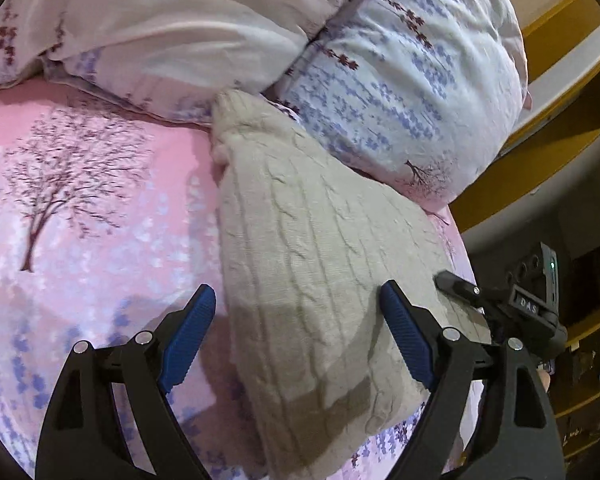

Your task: Fold small clothes

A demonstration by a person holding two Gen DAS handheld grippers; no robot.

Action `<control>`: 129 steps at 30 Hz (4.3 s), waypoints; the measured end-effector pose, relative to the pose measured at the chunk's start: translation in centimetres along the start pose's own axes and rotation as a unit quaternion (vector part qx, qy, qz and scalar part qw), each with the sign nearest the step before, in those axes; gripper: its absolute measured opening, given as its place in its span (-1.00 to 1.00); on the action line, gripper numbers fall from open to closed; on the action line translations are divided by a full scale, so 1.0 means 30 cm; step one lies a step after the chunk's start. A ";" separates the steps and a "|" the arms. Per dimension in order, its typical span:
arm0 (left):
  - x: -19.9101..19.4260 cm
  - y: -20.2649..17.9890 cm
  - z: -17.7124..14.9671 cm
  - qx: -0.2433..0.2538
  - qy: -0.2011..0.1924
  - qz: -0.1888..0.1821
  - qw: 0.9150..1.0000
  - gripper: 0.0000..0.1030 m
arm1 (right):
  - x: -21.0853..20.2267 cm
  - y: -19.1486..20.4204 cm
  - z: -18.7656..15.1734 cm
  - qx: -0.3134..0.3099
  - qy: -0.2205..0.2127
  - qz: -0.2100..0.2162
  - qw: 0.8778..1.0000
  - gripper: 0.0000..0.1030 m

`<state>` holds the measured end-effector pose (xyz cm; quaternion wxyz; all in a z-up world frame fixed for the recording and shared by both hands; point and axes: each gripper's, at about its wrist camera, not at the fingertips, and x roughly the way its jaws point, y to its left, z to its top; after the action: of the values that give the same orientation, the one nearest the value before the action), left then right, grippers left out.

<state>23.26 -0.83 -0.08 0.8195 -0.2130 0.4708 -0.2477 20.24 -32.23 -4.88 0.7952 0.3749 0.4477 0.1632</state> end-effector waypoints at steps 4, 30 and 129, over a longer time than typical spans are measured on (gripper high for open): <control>0.022 -0.006 -0.001 -0.006 0.007 -0.004 1.000 0.64 | 0.019 0.007 0.010 -0.020 -0.009 -0.003 1.000 -0.69; 0.026 -0.086 -0.087 0.032 0.038 -0.012 0.999 0.66 | -0.264 -0.064 -0.097 -0.043 -0.122 -0.066 0.989 -0.17; 0.121 -0.056 0.047 -0.039 0.025 -0.090 0.995 -0.22 | -0.101 -0.140 -0.004 0.016 -0.025 0.010 1.000 -0.44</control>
<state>25.74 -4.19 -0.87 0.7733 -0.2799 0.4790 -0.3069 18.15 -36.77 -6.24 0.7984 0.3961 0.4265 0.1543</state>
